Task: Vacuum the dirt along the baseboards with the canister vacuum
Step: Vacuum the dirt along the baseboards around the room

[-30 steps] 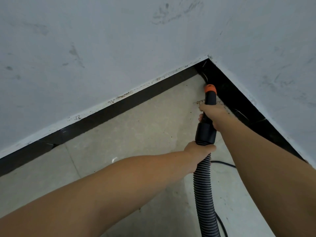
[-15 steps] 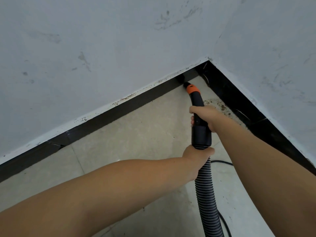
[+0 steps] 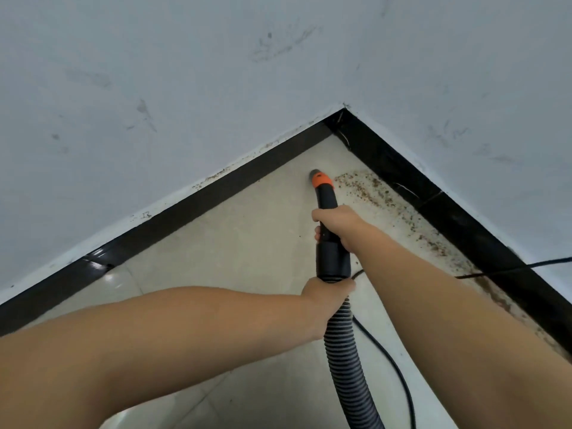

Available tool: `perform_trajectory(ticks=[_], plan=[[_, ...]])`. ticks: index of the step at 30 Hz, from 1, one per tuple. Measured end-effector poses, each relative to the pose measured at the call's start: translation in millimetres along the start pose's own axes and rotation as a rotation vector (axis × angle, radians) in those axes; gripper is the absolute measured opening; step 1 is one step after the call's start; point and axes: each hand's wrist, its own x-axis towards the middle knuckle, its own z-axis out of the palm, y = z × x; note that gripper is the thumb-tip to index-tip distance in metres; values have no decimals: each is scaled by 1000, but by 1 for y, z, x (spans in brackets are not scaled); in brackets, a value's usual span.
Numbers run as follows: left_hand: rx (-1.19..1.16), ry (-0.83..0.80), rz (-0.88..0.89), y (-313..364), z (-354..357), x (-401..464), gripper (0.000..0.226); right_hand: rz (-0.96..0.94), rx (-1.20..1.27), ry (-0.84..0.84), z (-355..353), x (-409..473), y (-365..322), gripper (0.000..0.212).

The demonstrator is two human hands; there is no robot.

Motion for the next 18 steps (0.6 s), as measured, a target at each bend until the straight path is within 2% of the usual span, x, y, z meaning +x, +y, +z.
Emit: perform_trajectory(ticks=[3,6,12,18], plan=[[50,22,1,-12,-11,-5,21,-5,23,3,20,-9,12,13],[14,11,-102,-18,-13,-10,15,-4,54,57,28,-11,25,17],[120,-70,-155,-25,-7,-15,15,67,162,220,-3,-17,46,19],[96,-101,-161,-35,7,-21,10,118,226,244,-22,-29,57,18]])
